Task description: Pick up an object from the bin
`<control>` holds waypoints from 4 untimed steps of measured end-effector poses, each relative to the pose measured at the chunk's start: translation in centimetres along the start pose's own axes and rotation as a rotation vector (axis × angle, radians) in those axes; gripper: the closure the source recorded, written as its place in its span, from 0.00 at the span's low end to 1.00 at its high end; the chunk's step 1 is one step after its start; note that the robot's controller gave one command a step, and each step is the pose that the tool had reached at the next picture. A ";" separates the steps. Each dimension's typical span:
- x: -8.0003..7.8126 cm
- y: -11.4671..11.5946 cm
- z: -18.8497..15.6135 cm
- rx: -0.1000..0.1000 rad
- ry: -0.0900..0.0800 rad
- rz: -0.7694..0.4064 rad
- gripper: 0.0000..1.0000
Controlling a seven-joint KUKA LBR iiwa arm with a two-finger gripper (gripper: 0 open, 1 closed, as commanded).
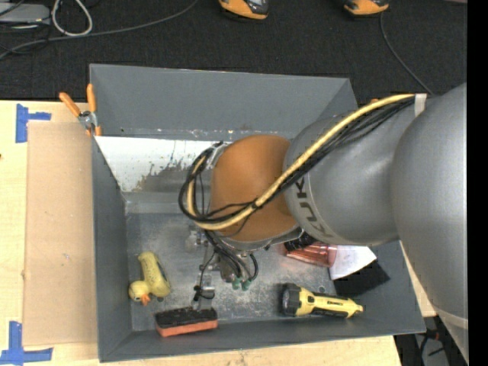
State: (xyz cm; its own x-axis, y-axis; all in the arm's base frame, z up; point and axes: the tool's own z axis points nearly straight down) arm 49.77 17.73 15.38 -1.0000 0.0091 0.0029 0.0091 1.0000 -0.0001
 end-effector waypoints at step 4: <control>-2.6 2.8 7.0 -0.001 -0.001 -0.233 0.00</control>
Offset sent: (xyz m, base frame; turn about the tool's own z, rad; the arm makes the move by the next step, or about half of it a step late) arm 0.0151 0.0415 -0.0614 -0.1656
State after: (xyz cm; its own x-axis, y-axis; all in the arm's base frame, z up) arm 52.35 20.54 8.37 -0.9749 -0.2225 0.0017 -0.2225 0.9749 0.0014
